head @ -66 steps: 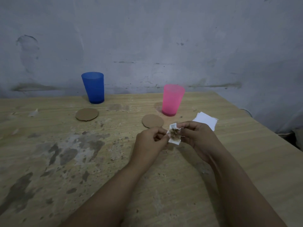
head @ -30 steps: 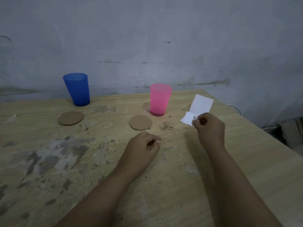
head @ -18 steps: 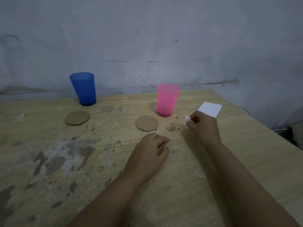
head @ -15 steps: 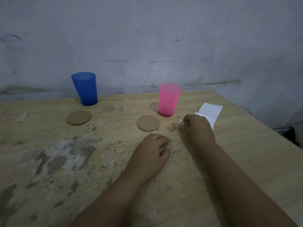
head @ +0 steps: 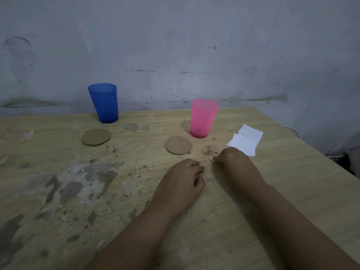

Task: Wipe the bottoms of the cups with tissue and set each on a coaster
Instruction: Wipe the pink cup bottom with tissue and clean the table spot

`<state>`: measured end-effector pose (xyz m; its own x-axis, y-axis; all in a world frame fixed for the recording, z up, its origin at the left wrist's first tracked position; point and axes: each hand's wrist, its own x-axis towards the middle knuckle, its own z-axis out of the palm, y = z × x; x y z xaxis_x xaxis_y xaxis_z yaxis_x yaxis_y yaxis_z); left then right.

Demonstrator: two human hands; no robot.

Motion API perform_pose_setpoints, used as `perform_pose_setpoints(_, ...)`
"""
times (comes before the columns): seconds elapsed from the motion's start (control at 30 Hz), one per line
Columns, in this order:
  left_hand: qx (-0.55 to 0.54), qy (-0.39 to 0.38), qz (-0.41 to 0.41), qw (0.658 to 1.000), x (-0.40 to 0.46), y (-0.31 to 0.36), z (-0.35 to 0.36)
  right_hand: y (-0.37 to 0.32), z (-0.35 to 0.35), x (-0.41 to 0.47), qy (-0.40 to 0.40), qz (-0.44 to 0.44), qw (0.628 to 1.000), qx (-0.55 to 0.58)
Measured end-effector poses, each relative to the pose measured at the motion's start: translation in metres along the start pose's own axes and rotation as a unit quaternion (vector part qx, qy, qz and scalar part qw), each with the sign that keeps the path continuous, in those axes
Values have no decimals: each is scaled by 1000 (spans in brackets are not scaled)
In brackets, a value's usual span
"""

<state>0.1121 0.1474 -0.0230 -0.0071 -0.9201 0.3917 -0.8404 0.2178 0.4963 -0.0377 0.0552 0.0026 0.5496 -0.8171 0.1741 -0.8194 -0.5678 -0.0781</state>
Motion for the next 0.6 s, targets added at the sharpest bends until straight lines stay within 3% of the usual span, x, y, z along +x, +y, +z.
perform_pose_setpoints(0.17,0,-9,-8,1000,0,1,0,-8,-1,-3,2,-11,1000,18)
perform_pose_setpoints(0.27,2,-8,-11,1000,0,1,1,3,-15,10,86,54,987,126)
perform_pose_setpoints(0.33,4,-8,-12,1000,0,1,0,11,-20,26,116,98,981,118)
perform_pose_setpoints(0.43,28,-10,-14,999,-1,0,1,11,-17,53,84,143,982,94)
perform_pose_setpoints(0.6,75,-23,-19,997,1,0,3,-11,-5,69,21,125,989,72)
